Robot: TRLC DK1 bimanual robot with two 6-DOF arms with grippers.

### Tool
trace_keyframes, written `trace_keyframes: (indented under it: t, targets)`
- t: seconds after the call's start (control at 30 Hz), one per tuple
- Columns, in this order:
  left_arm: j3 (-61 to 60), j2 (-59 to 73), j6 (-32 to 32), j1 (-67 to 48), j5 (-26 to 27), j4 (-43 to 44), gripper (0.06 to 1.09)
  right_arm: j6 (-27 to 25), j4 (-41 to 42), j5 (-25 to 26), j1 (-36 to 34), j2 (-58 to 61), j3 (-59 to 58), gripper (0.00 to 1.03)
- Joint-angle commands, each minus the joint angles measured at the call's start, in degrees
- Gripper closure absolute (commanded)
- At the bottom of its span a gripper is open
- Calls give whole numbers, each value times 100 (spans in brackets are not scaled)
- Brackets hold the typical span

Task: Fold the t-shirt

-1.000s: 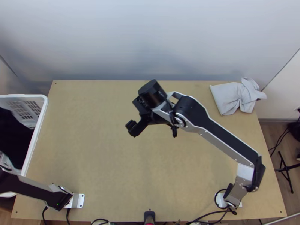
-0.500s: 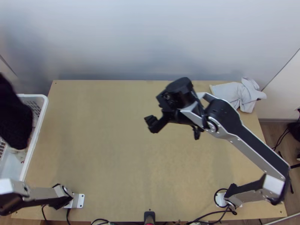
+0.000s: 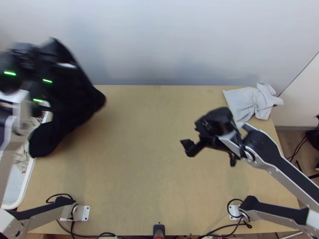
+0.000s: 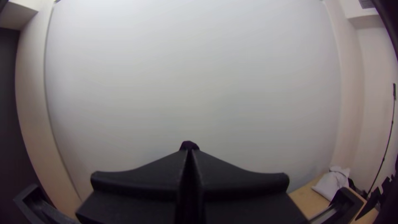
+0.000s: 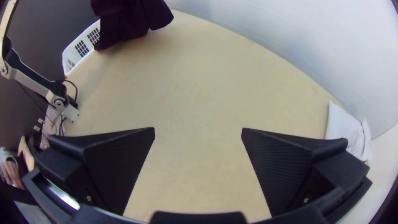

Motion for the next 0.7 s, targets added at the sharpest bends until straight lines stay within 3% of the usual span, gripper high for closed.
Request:
trace_keyframes:
  t: [0.0,0.3,0.67]
  targets:
    - [-553,389,501,-2223,-997,479,105,-12,293,-70,-393,-1091,-1572,5]
    - [422,1988,747,-3647,-1226,602,105,15,346,-219,-876,-2427,-2881,5]
    - [2734,4230,782,-4957,-1252,408,105,15,355,-386,-1254,-3534,-3734,5]
